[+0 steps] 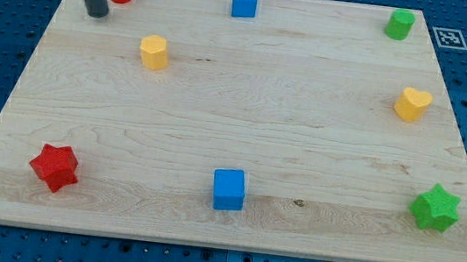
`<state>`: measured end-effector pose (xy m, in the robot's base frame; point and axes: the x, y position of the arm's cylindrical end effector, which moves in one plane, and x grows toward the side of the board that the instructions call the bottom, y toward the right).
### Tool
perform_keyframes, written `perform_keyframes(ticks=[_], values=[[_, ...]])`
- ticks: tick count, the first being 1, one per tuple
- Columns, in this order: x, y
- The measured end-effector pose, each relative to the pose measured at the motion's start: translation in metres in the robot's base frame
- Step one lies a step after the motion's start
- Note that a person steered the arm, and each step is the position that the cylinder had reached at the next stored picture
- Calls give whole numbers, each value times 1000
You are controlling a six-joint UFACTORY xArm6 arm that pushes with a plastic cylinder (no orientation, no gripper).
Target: Place blue triangle right diagonally towards green circle
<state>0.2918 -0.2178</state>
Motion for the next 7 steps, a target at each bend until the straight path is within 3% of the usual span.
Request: perform_keyframes(ticks=[2, 5, 7], values=[[-11, 83], [-99, 113], [-86, 197]])
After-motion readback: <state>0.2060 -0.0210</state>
